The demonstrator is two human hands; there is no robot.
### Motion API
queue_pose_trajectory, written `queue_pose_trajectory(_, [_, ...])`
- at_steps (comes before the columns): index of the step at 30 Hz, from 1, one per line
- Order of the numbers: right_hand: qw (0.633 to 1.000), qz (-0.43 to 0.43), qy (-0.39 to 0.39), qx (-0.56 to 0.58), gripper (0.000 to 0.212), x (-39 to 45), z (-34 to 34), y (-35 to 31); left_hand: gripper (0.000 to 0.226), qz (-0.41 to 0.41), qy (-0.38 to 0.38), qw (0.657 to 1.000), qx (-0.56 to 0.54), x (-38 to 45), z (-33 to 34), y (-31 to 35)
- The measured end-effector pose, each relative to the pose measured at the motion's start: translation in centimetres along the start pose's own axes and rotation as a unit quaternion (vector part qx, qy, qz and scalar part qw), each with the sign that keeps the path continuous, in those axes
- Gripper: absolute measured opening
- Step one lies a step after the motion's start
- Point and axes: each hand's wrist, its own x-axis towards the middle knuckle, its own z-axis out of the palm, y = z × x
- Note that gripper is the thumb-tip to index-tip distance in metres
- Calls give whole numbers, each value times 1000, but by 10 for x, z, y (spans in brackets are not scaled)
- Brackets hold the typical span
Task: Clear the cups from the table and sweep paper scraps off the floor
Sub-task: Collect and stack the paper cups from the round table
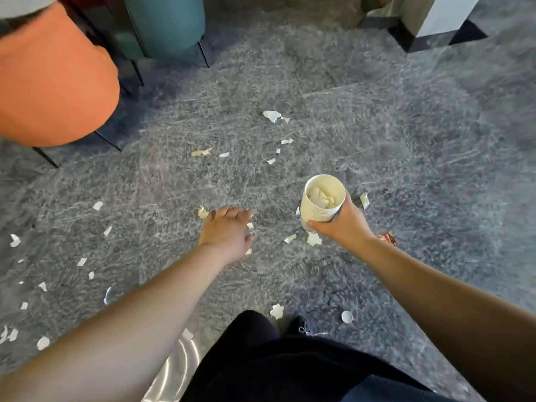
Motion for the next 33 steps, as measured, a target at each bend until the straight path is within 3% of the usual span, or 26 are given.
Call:
queue_pose_trajectory(7, [1000,5,-2,-15,87,127,10,-29,66,12,-15,1000,10,123,-37,-50])
queue_pose_trajectory(11, [1000,15,17,-12,74,211,20,-56,68,35,-10,999,34,209,-72,-89])
queue_pose_trajectory(17, [998,42,55,11,74,316,22,-88,67,59,-11,997,48,318,-126,-131])
queue_pose_trajectory(33, [998,31,50,15,76,645,-71,-148,69,52,7,998,40,640,-254,-130])
